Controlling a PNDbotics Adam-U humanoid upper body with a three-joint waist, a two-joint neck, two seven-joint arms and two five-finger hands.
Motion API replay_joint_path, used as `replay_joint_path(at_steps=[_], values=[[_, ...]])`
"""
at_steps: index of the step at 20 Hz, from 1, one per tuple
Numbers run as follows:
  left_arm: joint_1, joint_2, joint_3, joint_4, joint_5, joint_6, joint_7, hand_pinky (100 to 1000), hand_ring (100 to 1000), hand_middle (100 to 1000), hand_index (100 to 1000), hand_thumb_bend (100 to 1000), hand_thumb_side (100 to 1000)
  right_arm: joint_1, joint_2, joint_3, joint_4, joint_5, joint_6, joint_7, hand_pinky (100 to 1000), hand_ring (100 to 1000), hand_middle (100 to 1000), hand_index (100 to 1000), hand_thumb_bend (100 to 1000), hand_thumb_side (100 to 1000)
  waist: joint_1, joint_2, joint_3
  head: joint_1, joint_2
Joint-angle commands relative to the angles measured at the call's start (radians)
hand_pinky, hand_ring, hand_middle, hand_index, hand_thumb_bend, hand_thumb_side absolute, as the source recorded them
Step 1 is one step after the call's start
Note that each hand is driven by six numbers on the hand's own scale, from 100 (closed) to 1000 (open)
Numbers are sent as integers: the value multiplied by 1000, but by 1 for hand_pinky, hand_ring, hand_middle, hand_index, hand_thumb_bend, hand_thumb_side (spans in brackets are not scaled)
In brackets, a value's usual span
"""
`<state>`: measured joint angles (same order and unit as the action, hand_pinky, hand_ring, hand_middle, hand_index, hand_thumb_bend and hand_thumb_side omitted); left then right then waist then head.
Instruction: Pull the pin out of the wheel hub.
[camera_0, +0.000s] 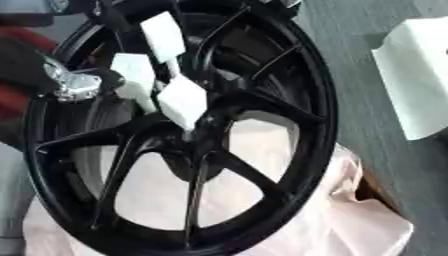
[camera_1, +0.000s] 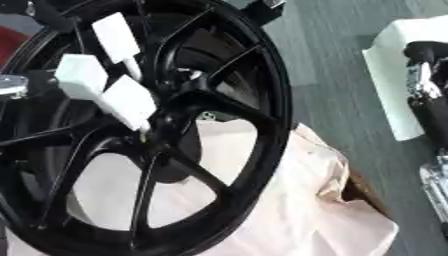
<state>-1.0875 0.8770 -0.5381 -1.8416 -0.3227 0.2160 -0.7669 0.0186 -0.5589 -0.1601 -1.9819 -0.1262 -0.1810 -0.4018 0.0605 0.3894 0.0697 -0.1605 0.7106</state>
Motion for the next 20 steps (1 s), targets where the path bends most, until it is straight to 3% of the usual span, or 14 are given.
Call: replay_joint_path(at_steps=[1, 13, 20], values=[[-31, -6, 8, 43, 10, -10, -3, 939, 888, 820, 922, 309, 728, -3, -12, -5, -18, 3, 1, 1, 851, 766, 671, 678, 100, 533, -4, -15, -1, 3, -7], [-52, -40, 4, 122, 44, -92, -89, 953, 904, 833, 927, 372, 774, -5, -3, -3, -18, 3, 5, 1, 852, 766, 670, 677, 100, 543, -3, -9, -4, 0, -3], [-55, -54, 9, 161, 53, -119, -116, 952, 905, 830, 923, 362, 721, -7, 1, -1, -18, 2, 9, 1, 853, 767, 670, 678, 100, 552, -3, -4, -7, 0, -4]])
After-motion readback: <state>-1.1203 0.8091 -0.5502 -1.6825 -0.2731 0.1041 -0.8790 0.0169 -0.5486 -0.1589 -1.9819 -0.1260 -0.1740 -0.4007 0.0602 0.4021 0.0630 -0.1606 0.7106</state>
